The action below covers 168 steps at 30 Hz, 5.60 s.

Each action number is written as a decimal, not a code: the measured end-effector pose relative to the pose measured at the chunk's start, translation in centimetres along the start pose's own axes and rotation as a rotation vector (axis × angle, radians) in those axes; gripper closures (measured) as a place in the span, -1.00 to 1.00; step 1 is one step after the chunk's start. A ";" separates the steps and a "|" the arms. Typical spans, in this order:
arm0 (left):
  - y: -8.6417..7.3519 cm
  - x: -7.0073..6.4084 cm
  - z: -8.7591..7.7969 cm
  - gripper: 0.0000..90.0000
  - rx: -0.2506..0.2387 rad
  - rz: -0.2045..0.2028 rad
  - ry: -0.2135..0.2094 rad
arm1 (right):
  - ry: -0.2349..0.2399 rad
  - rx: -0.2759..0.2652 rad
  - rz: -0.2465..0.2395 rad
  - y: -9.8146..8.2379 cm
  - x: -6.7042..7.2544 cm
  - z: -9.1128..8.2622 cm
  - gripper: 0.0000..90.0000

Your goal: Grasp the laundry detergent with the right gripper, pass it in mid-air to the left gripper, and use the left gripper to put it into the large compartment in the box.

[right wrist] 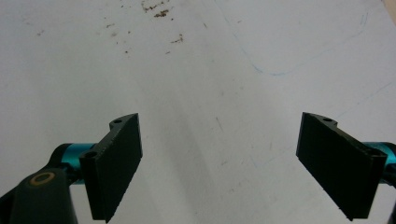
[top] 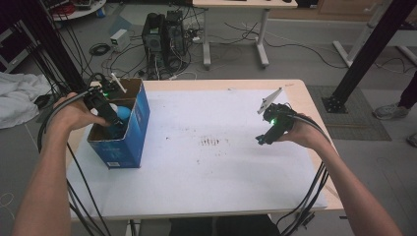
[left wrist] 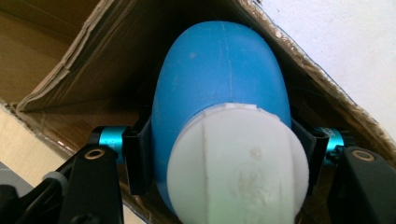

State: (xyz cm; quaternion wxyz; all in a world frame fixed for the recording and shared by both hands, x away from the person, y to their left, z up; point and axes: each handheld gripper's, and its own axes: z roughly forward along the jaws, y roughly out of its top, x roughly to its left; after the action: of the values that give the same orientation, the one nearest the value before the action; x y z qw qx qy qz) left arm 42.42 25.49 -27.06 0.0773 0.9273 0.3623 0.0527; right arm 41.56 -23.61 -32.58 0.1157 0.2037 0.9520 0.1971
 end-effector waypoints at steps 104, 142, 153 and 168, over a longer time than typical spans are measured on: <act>0.1 -1.1 -5.4 -0.48 0.047 0.106 0.058 | -0.018 0.008 -0.011 0.0 0.7 0.0 -0.70; 11.6 -10.8 -3.4 -0.63 -0.072 0.430 -0.022 | -0.029 0.024 -0.001 0.6 0.4 -0.5 -0.70; 13.1 -12.3 0.7 -0.63 -0.084 0.418 -0.055 | -0.038 0.035 0.018 0.5 0.5 -0.8 -0.70; 13.8 -13.3 4.0 -0.63 -0.057 0.430 -0.094 | -0.048 0.011 0.004 0.3 0.2 -0.9 -0.70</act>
State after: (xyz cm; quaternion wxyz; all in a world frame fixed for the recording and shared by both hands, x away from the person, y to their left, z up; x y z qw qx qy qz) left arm 42.45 5.95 -29.00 0.1075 0.9821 0.1505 0.0351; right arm 41.23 -23.52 -31.67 0.1369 0.2111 0.9496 0.1871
